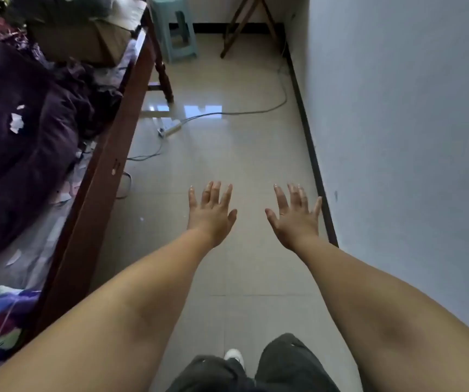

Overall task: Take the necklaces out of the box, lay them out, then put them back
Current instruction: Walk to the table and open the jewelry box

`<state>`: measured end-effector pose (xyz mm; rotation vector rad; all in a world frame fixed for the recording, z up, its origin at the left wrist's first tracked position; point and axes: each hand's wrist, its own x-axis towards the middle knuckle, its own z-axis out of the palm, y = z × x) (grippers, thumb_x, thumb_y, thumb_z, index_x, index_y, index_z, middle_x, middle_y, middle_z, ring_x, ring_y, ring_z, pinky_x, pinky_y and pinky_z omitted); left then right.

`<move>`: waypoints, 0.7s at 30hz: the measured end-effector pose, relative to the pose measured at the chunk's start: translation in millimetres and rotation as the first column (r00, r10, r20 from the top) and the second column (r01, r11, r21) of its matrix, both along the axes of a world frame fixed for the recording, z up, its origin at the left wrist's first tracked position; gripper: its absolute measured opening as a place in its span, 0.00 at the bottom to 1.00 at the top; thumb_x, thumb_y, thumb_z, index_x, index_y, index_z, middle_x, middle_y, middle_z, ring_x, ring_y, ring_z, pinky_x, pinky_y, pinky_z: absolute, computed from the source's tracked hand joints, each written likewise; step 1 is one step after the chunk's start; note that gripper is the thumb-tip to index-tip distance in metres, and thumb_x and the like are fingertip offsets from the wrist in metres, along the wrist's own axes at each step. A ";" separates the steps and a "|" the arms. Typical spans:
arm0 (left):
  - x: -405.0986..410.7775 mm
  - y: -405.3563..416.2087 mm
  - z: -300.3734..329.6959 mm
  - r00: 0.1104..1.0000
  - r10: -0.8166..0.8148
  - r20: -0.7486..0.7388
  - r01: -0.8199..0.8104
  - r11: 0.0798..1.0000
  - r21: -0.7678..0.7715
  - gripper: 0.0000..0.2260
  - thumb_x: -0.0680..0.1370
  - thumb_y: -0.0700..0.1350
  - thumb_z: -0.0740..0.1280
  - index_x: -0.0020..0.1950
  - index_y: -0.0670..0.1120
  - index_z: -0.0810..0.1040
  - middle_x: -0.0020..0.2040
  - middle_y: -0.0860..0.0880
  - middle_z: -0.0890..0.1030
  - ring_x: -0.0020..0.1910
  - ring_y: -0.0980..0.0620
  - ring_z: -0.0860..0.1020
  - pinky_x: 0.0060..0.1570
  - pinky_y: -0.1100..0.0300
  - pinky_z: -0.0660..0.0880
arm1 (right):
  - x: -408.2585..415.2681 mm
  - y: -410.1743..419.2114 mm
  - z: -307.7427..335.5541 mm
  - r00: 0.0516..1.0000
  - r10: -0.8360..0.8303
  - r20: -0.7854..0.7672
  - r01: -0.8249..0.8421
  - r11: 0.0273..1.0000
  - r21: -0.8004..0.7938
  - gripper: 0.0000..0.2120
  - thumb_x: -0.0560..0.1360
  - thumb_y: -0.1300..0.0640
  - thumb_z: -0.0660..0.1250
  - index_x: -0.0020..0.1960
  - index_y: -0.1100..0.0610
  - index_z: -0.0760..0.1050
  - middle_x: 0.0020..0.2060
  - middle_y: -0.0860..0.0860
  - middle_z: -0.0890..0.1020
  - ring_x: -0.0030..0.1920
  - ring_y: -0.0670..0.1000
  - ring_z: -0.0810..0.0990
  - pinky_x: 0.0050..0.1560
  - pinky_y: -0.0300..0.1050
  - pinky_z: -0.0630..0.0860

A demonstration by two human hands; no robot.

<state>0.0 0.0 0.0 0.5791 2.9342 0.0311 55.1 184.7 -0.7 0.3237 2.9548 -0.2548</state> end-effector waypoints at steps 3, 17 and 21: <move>-20.4 5.0 -1.8 0.997 0.064 0.033 -0.064 0.998 -0.009 0.27 0.80 0.56 0.47 0.76 0.50 0.42 0.78 0.45 0.49 0.76 0.47 0.45 0.70 0.39 0.37 | -17.0 5.9 -4.8 1.000 -0.015 0.026 0.015 1.000 0.008 0.29 0.79 0.41 0.45 0.76 0.47 0.41 0.77 0.53 0.45 0.76 0.55 0.40 0.69 0.68 0.37; -262.0 129.2 10.0 0.991 0.130 0.018 -0.131 0.987 0.089 0.27 0.80 0.56 0.48 0.76 0.49 0.43 0.77 0.45 0.49 0.76 0.47 0.45 0.70 0.39 0.38 | -253.8 130.8 -5.5 0.999 0.046 0.014 -0.046 0.998 0.048 0.29 0.79 0.41 0.46 0.76 0.46 0.40 0.77 0.52 0.44 0.76 0.54 0.40 0.70 0.67 0.38; -336.5 151.8 15.2 0.989 0.144 0.025 -0.145 0.985 0.090 0.27 0.80 0.55 0.49 0.76 0.49 0.43 0.77 0.45 0.49 0.76 0.47 0.45 0.70 0.39 0.38 | -336.4 155.8 -2.8 0.997 0.050 0.051 -0.052 0.998 0.031 0.29 0.79 0.42 0.47 0.76 0.47 0.41 0.77 0.53 0.44 0.76 0.55 0.41 0.70 0.68 0.39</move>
